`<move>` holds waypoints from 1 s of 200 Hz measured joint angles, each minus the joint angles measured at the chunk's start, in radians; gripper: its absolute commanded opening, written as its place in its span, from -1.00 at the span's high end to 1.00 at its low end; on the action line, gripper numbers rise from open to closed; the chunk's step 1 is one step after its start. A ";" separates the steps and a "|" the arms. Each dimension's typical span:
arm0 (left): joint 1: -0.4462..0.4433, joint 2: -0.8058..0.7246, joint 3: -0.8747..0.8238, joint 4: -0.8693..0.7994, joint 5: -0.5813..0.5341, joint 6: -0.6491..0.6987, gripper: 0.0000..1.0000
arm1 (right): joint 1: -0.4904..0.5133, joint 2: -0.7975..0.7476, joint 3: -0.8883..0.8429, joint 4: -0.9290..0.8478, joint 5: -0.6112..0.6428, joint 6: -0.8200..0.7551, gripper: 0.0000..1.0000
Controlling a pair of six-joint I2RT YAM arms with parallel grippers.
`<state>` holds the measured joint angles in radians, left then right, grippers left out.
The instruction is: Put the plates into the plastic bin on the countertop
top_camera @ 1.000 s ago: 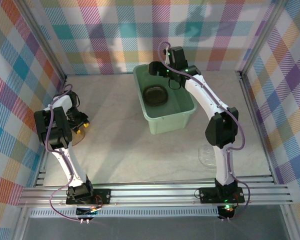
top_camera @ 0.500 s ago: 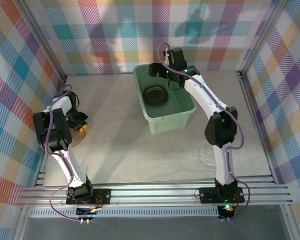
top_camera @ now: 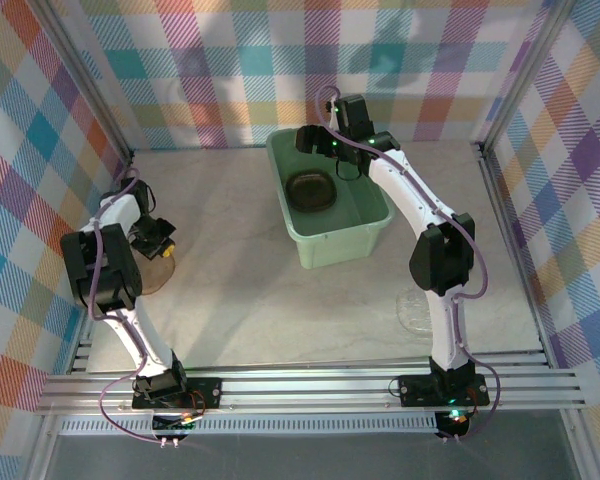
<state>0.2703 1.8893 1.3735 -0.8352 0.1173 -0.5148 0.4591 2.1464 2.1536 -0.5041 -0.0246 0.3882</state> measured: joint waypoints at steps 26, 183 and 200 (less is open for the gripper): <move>-0.022 -0.055 0.030 0.008 0.026 -0.033 1.00 | 0.000 0.000 0.005 -0.001 -0.034 0.012 -0.76; -0.277 -0.182 0.295 0.296 0.108 -0.420 1.00 | 0.261 -0.130 -0.335 0.436 -0.238 -0.343 -0.63; -0.293 -0.182 0.326 0.329 0.129 -0.453 1.00 | 0.266 -0.130 -0.350 0.492 -0.238 -0.390 -0.58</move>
<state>-0.0223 1.7069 1.6997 -0.5060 0.2466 -0.9676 0.7254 2.0163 1.8034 -0.0124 -0.2623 -0.0021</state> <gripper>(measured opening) 0.047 0.815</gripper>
